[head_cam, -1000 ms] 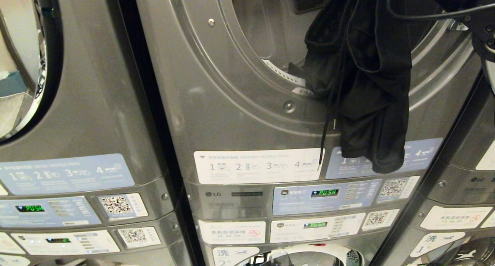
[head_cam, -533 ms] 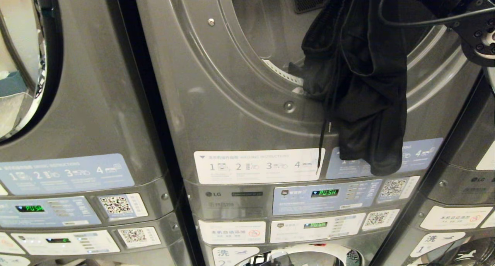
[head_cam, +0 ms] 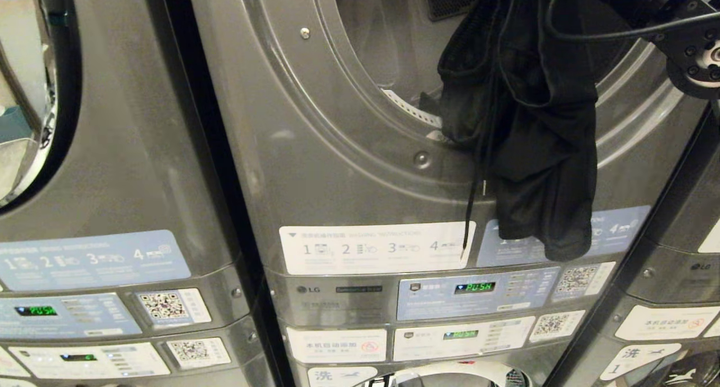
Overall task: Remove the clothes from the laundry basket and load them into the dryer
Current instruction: Put the clothes in the dryer
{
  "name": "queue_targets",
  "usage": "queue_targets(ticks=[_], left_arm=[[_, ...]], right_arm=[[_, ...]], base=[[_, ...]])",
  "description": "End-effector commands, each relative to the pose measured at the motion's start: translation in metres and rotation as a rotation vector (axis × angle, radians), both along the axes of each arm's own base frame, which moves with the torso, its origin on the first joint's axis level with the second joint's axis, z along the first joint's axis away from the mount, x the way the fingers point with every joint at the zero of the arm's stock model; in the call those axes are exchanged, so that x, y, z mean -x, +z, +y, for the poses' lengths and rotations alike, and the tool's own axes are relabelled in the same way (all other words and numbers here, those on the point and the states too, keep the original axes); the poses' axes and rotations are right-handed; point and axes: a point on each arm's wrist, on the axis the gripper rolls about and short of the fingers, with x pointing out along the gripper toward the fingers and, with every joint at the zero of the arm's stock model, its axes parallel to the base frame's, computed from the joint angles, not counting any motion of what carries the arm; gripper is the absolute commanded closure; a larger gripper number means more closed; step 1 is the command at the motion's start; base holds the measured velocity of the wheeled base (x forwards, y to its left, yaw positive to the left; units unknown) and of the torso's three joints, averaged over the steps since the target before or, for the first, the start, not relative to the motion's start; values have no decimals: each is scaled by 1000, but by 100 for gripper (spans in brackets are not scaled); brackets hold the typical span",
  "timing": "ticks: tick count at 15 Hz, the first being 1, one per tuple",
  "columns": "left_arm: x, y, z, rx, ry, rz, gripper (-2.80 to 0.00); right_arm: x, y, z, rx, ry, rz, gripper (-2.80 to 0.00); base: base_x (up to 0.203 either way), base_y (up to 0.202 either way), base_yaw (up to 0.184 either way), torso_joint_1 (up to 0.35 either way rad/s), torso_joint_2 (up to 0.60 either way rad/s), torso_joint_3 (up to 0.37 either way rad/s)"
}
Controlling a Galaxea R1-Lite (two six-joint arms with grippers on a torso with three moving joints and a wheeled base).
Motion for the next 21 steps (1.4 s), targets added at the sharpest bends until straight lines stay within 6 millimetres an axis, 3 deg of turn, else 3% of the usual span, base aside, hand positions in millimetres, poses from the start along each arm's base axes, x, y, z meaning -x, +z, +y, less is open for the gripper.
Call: queue_targets(ticks=[1,5,11,12,15,19,21], left_arm=[[0,0,0,1,0,-1,0],[0,0,0,1,0,-1,0],[0,0,0,1,0,-1,0],[0,0,0,1,0,-1,0],[0,0,0,1,0,-1,0],[0,0,0,1,0,-1,0],[0,0,0,1,0,-1,0]], right_arm=[[0,-1,2,2,3,0,0],[11,9,-2,-6,9,-27,0],[82,62,-27,-27,-63,-328,0],[84,64,-28,-21,-79,-357,0],[52,45,-17,-4,-106,-378,0],[-25,-17,11,25,-109,-254,0],[-44,-37,20,-1,-79,-177,0]], base=[[85,0,0,14,2,-1],[0,0,0,8,3,-1],[0,0,0,0,0,0],[0,0,0,0,0,0],[0,0,0,0,0,0],[0,0,0,0,0,0],[0,0,0,0,0,0]])
